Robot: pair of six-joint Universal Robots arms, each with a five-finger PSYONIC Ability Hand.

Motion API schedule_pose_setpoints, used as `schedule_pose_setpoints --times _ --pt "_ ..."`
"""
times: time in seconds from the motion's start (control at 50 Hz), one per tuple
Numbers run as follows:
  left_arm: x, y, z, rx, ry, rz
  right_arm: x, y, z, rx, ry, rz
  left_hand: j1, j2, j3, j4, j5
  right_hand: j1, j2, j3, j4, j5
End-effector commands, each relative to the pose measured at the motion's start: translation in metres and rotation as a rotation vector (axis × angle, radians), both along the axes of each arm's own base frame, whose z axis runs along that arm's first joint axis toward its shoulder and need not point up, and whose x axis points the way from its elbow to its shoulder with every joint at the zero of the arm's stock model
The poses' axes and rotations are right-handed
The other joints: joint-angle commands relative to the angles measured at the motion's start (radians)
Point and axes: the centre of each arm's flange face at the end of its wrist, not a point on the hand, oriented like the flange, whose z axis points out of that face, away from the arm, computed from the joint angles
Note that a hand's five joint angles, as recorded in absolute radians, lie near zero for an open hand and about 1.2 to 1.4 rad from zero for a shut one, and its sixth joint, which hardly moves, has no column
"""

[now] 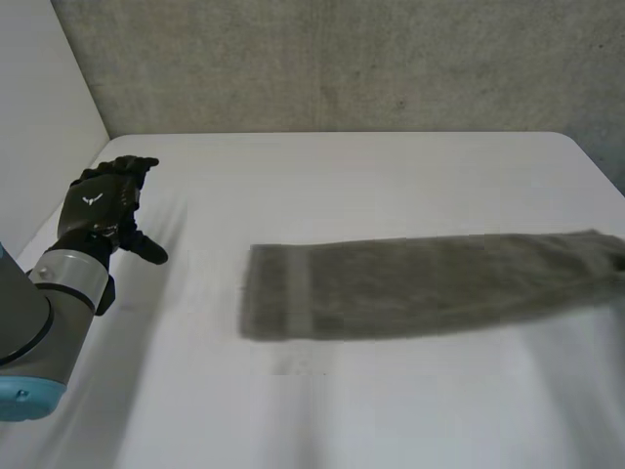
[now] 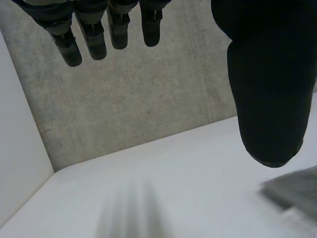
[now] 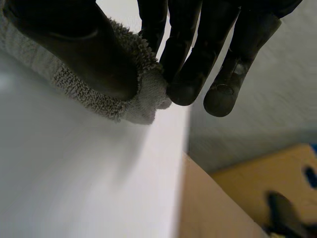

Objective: Fold the towel.

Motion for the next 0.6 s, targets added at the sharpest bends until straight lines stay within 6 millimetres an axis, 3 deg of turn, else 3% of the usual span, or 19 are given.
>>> schedule_pose_setpoints --times 0.02,0.06,0.08,0.1,0.14,0.16,0.2,0.22,0.26,0.28,0.32,0.34,0.4,0.42,0.46,0.48,0.52,0.6 --pt "-0.008 0.007 0.005 -0.002 -0.004 -0.027 -0.024 -0.013 0.018 -0.047 0.109 -0.037 0.0 0.009 0.008 0.008 -0.029 0.064 0.082 0.063 0.054 0.063" --pt "-0.01 0.011 0.008 0.004 -0.007 -0.036 -0.015 -0.012 0.023 -0.061 0.106 -0.014 0.0 0.009 0.008 0.008 -0.029 0.064 0.082 0.063 0.054 0.063" --pt "-0.012 0.015 0.012 0.019 -0.011 -0.044 0.008 -0.01 0.033 -0.091 0.105 0.041 0.0 0.009 0.008 0.008 -0.029 0.064 0.082 0.063 0.054 0.063" --pt "-0.012 0.015 0.012 0.019 -0.011 -0.044 0.009 -0.01 0.033 -0.091 0.105 0.041 0.0 0.009 0.008 0.008 -0.029 0.064 0.082 0.063 0.054 0.063" --pt "-0.013 0.023 0.023 0.058 -0.018 -0.054 0.07 0.003 0.053 -0.157 0.103 0.19 0.0 0.009 0.008 0.008 -0.029 0.064 0.082 0.063 0.054 0.063" --pt "-0.013 0.023 0.023 0.058 -0.018 -0.054 0.07 0.003 0.053 -0.157 0.103 0.191 0.0 0.009 0.008 0.008 -0.029 0.064 0.082 0.063 0.054 0.063" --pt "-0.015 0.029 0.036 0.083 -0.024 -0.062 0.122 0.021 0.065 -0.201 0.096 0.326 0.0 0.01 0.008 0.009 -0.028 0.064 0.082 0.063 0.054 0.063" --pt "-0.015 0.029 0.036 0.084 -0.024 -0.062 0.122 0.022 0.065 -0.201 0.096 0.327 0.001 0.01 0.008 0.009 -0.028 0.064 0.082 0.063 0.054 0.063" --pt "-0.02 0.033 0.046 0.108 -0.026 -0.08 0.177 0.046 0.07 -0.231 0.074 0.475 0.0 0.009 0.008 0.008 -0.029 0.064 0.082 0.063 0.054 0.063" --pt "-0.02 0.033 0.046 0.108 -0.026 -0.08 0.177 0.046 0.07 -0.231 0.073 0.476 0.0 0.009 0.008 0.008 -0.029 0.064 0.082 0.063 0.054 0.063" --pt "-0.027 0.039 0.054 0.125 -0.03 -0.101 0.235 0.081 0.069 -0.248 0.053 0.647 0.0 0.009 0.008 0.008 -0.029 0.064 0.082 0.063 0.054 0.063" --pt "-0.027 0.039 0.054 0.125 -0.03 -0.101 0.236 0.082 0.069 -0.248 0.053 0.648 0.0 0.009 0.008 0.008 -0.029 0.064 0.082 0.063 0.054 0.063" --pt "-0.032 0.043 0.057 0.129 -0.032 -0.121 0.308 0.14 0.043 -0.208 0.029 0.875 0.0 0.009 0.008 0.008 -0.029 0.064 0.082 0.063 0.054 0.063" --pt "-0.032 0.043 0.057 0.129 -0.032 -0.121 0.308 0.14 0.043 -0.208 0.029 0.876 0.0 0.009 0.008 0.008 -0.029 0.064 0.082 0.063 0.054 0.063" --pt "-0.032 0.044 0.053 0.142 -0.038 -0.121 0.335 0.172 0.02 -0.158 0.012 0.979 0.0 0.009 0.008 0.008 -0.029 0.064 0.082 0.063 0.054 0.063" --pt "-0.032 0.044 0.053 0.142 -0.038 -0.121 0.335 0.172 0.02 -0.158 0.011 0.979 0.0 0.009 0.008 0.008 -0.029 0.064 0.082 0.063 0.054 0.063" --pt "-0.032 0.045 0.047 0.159 -0.044 -0.123 0.35 0.191 -0.004 -0.094 -0.007 1.028 0.0 0.009 0.008 0.008 -0.029 0.064 0.082 0.063 0.054 0.063" --pt "-0.032 0.046 0.043 0.172 -0.049 -0.124 0.357 0.204 -0.022 -0.041 -0.014 1.057 0.0 0.009 0.008 0.008 -0.029 0.064 0.082 0.063 0.054 0.063"
